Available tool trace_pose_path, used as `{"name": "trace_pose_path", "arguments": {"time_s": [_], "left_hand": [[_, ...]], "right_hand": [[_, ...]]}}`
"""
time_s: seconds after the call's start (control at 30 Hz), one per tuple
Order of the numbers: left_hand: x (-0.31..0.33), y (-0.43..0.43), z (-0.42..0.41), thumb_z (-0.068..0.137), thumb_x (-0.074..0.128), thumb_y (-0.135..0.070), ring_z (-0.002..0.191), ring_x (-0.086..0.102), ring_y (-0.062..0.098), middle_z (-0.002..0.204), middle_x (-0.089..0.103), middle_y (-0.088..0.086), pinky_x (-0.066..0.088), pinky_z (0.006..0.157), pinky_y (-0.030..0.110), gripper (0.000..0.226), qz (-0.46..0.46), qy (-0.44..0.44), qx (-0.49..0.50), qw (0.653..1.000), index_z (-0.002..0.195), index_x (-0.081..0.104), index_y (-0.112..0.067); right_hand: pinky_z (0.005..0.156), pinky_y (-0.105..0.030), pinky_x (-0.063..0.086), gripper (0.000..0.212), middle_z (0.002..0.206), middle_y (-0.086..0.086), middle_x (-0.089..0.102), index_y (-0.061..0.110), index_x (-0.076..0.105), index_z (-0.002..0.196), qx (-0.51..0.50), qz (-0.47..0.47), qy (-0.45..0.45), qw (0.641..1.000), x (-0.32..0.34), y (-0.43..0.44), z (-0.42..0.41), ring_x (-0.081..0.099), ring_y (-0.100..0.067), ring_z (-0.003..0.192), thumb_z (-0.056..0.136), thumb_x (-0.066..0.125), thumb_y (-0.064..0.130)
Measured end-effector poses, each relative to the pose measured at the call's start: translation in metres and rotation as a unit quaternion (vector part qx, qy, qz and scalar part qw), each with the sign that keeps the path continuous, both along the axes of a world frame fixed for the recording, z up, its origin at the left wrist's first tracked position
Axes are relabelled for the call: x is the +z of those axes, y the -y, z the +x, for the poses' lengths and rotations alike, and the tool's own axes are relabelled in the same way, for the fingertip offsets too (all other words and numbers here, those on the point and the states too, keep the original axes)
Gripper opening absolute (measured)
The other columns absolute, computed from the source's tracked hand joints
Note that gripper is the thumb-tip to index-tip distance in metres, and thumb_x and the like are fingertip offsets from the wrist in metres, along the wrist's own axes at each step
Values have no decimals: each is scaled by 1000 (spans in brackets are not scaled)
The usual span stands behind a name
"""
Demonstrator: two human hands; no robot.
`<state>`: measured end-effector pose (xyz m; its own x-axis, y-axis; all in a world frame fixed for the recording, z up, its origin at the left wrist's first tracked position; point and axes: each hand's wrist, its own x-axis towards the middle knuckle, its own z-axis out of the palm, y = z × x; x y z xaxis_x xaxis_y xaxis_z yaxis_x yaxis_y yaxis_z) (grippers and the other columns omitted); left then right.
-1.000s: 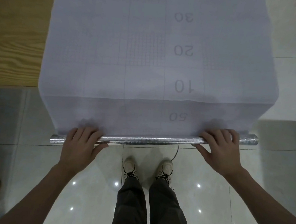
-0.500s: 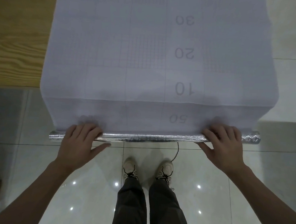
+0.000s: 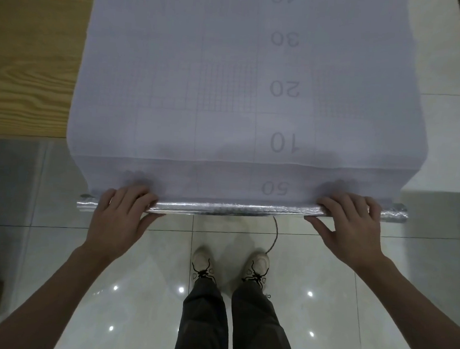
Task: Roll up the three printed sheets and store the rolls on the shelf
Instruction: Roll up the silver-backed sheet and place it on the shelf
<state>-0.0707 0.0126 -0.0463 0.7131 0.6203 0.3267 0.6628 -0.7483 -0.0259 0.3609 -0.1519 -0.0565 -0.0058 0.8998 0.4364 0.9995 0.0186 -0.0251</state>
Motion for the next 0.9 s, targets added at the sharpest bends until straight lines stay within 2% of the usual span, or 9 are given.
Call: {"name": "trace_pose_path", "arguments": {"time_s": [0.1, 0.27, 0.37, 0.47, 0.57, 0.73, 0.9], "left_hand": [[1, -2, 1, 99, 56, -37, 87, 62, 36, 106, 66, 13, 40, 81, 44, 29, 6, 4, 21, 1000, 105, 64, -10], [8, -4, 5, 98, 56, -42, 92, 61, 37, 107, 65, 15, 41, 83, 45, 37, 6, 2, 12, 1000, 109, 61, -7], [12, -8, 5, 94, 60, -44, 94, 62, 35, 106, 66, 14, 41, 81, 44, 38, -5, 9, -2, 1000, 107, 58, -8], [13, -12, 4, 101, 52, -37, 92, 65, 36, 106, 67, 15, 40, 80, 44, 32, -3, 6, -5, 1000, 104, 63, -7], [16, -12, 6, 102, 50, -36, 97, 60, 37, 109, 66, 17, 40, 82, 46, 34, 13, 10, 8, 1000, 106, 66, -7], [18, -11, 8, 94, 58, -44, 101, 60, 37, 112, 64, 17, 40, 86, 46, 44, -14, 19, 22, 999, 111, 61, -4], [20, -15, 7, 98, 56, -37, 95, 61, 35, 108, 67, 14, 41, 84, 46, 31, 12, 10, 18, 1000, 104, 61, -7]], "right_hand": [[85, -43, 40, 41, 92, -2, 66, 14, 67, 94, 2, 3, -4, 1000, 4, -3, 0, 60, -29, 89, 87, 71, 55], [85, -44, 37, 28, 99, -7, 63, 18, 69, 97, -11, -6, -2, 1000, 4, -4, 7, 55, -28, 89, 93, 66, 45], [85, -44, 38, 32, 99, -6, 66, 15, 72, 99, -6, -4, 8, 1000, 7, -5, 7, 56, -28, 93, 94, 64, 45], [85, -44, 41, 39, 97, -4, 68, 13, 70, 96, -5, 3, -1, 1000, 12, -9, 7, 60, -29, 90, 90, 69, 51], [84, -44, 40, 38, 99, -6, 68, 16, 72, 92, -11, 2, 8, 1000, 14, -10, 11, 61, -29, 88, 88, 71, 54], [84, -44, 38, 37, 101, -7, 68, 15, 71, 102, -10, 20, 21, 1000, 18, -12, 13, 57, -28, 95, 95, 64, 51], [87, -42, 37, 41, 104, -6, 69, 14, 63, 105, 3, 22, -6, 1000, 25, -16, 12, 59, -27, 97, 93, 64, 54]]}}
